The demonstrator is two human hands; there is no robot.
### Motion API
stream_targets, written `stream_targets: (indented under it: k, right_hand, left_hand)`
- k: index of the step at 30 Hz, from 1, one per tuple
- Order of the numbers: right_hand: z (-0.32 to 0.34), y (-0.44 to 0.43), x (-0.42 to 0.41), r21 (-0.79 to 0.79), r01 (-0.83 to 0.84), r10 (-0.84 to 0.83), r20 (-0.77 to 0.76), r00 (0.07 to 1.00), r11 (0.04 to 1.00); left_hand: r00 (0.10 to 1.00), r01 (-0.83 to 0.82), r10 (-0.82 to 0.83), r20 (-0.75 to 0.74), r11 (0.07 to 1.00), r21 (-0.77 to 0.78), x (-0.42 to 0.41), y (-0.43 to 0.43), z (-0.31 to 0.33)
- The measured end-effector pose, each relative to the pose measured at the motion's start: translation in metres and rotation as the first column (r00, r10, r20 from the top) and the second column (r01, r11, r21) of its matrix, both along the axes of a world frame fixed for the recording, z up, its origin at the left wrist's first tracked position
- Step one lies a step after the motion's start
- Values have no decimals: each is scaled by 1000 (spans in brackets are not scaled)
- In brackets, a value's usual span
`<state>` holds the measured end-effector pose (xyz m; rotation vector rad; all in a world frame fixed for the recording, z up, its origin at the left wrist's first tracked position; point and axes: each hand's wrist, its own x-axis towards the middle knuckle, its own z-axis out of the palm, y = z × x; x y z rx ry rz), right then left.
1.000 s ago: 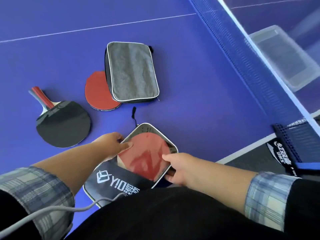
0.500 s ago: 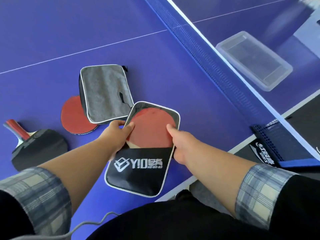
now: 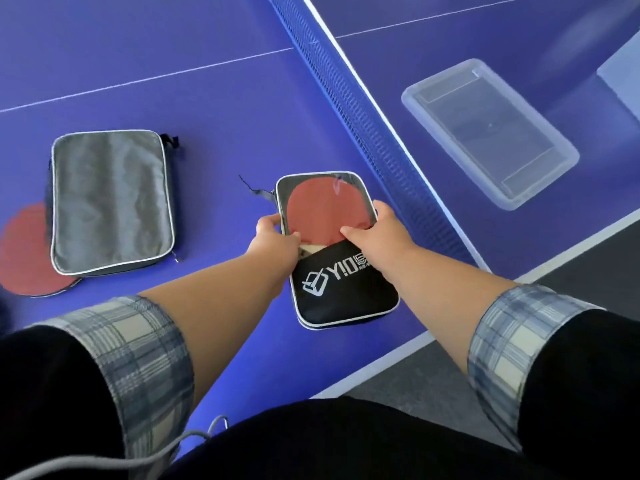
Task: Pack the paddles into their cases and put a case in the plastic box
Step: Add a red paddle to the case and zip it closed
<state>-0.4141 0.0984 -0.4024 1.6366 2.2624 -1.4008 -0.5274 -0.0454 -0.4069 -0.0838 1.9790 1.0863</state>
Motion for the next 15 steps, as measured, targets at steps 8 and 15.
stream_targets:
  k: [8, 15]
  right_hand:
    - [-36, 61, 10, 64, -234, 235, -12, 972, 970]
    - [-38, 66, 3, 155, -387, 362, 169, 917, 909]
  left_hand:
    - [998, 29, -25, 54, 997, -65, 28, 47, -24]
    - [993, 84, -77, 90, 993, -81, 26, 42, -25]
